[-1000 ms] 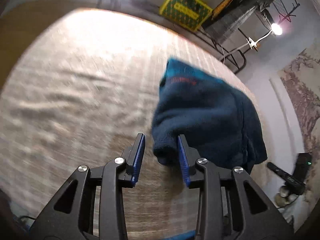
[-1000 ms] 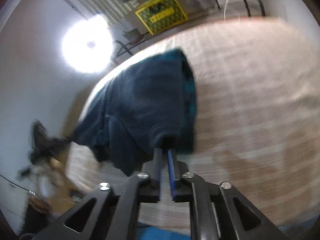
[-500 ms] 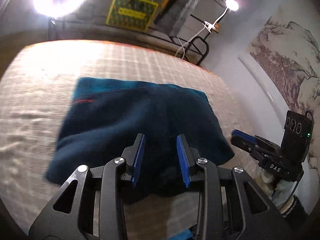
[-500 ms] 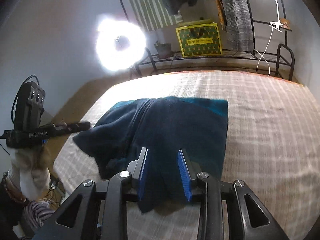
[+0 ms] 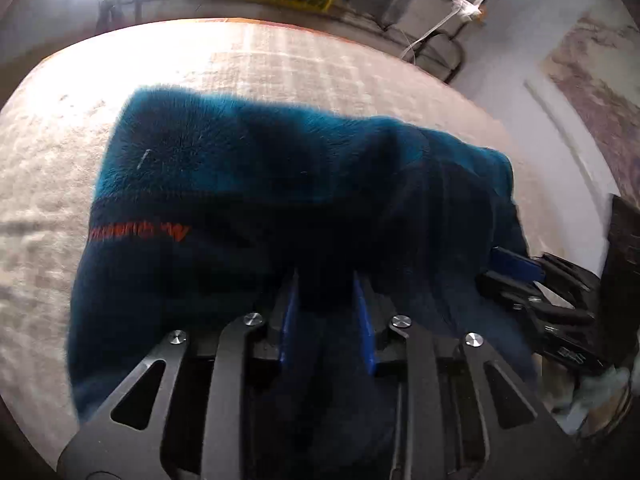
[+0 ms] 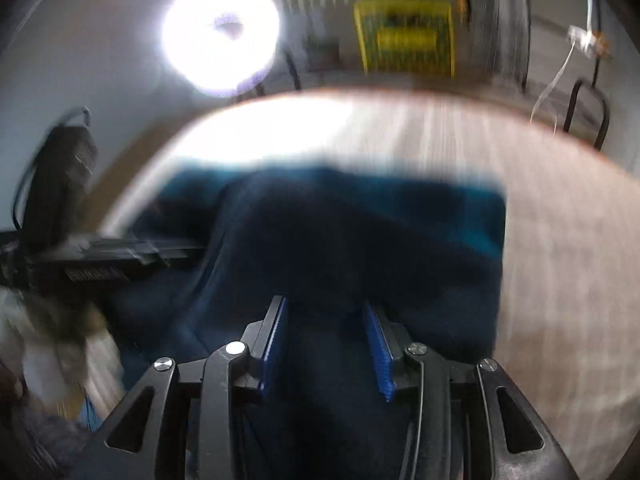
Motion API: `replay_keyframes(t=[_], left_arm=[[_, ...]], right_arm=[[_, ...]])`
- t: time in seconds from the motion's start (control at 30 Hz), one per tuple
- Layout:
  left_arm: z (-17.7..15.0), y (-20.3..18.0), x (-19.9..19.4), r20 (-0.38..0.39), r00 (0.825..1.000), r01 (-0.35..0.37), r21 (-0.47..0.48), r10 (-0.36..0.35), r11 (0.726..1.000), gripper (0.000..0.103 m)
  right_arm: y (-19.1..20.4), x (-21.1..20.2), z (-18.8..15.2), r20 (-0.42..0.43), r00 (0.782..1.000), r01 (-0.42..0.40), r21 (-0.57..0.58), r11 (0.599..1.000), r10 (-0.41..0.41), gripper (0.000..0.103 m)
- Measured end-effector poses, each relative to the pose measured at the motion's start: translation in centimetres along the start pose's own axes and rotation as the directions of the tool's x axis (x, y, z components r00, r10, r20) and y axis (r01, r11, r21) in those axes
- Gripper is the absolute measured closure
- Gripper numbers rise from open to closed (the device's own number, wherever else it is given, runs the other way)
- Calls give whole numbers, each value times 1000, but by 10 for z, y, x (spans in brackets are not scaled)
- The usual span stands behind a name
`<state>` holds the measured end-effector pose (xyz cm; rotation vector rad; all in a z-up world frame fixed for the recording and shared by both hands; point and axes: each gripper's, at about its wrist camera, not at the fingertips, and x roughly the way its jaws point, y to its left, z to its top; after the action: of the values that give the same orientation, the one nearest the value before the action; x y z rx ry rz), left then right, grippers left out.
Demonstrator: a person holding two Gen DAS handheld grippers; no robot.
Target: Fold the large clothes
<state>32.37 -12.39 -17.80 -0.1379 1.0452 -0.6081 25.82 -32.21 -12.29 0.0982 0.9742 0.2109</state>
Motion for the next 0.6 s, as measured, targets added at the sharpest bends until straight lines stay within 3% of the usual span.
replay_keyframes(t=[0.07, 0.2, 0.27, 0.37, 0.47, 0.6], left_arm=[[-2, -2, -7, -2, 1000, 11, 50, -11, 999, 75], [6, 11, -34, -11, 997, 72, -42, -73, 997, 75], [16, 15, -64, 78, 993, 99, -68, -93, 993, 75], [35, 19, -95, 195, 979, 78, -79, -61, 994, 75], [55, 22, -92, 231, 971, 88, -123, -58, 989, 75], [71, 13, -68, 226, 974, 47, -107, -22, 993, 75]], right_arm=[[4, -4, -10, 35, 999, 18, -66, 998, -16, 64], [-8, -24, -1, 11, 999, -32, -9, 999, 33, 66], [-17, -44, 6, 57, 996, -63, 13, 998, 62, 65], [-21, -72, 24, 176, 981, -85, 36, 996, 77, 64], [-21, -71, 45, 237, 969, -93, 62, 994, 75, 64], [-10, -44, 64, 217, 974, -74, 53, 996, 61, 63]])
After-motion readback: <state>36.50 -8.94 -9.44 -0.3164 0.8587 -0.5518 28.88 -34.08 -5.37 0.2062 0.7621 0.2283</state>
